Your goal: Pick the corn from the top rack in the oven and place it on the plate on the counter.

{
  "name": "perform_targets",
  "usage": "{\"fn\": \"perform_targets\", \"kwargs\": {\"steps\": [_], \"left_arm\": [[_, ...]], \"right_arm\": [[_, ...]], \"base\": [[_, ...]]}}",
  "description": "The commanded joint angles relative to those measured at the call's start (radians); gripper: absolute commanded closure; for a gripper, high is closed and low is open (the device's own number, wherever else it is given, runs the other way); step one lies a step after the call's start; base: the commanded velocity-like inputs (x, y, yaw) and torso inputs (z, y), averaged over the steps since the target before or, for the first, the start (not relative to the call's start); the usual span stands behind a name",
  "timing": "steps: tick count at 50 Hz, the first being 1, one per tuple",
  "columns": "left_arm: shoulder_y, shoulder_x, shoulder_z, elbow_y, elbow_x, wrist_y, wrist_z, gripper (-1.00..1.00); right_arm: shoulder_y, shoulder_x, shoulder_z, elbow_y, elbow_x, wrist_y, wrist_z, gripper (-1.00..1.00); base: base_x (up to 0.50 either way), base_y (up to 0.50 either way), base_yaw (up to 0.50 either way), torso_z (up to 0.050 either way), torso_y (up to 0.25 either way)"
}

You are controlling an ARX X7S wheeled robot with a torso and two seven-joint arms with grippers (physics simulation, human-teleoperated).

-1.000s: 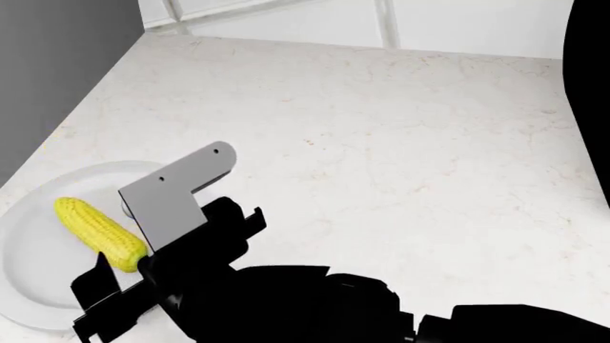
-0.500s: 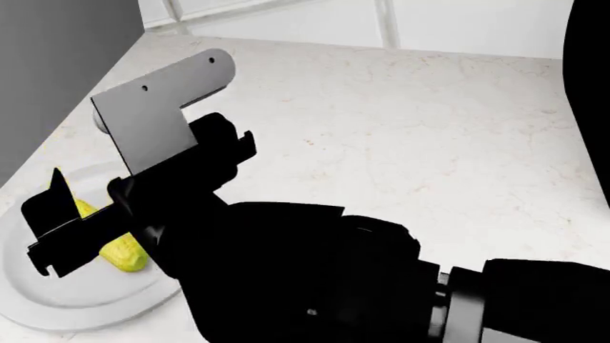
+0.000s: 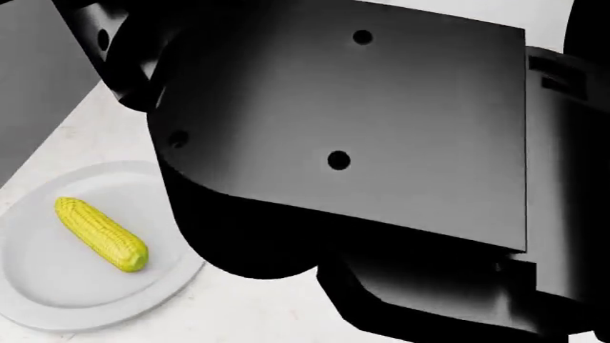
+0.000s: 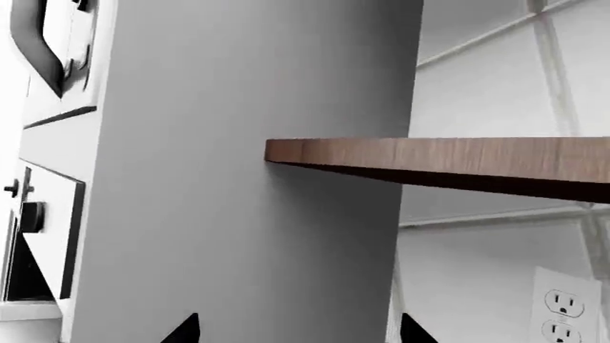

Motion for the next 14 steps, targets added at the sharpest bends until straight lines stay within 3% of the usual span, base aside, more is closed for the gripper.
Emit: {"fn": "perform_targets", "kwargs": {"steps": [1,14], "left_arm": [[-0.026,0.012,-0.011,0.000,-0.031,-0.013,0.000,-1.00],[-0.067,0.028,-0.018,0.000,-0.073,-0.029,0.000,-1.00]], "right_arm": [[0.120,0.125,0.070,-0.134,0.034,0.038,0.113,-1.00],[0.047,0.241,0.050,-0.418,-0.006,0.042,0.325,-1.00]], "base": [[0.00,0.00,0.00,0.000,0.000],[0.00,0.00,0.00,0.000,0.000]]}}
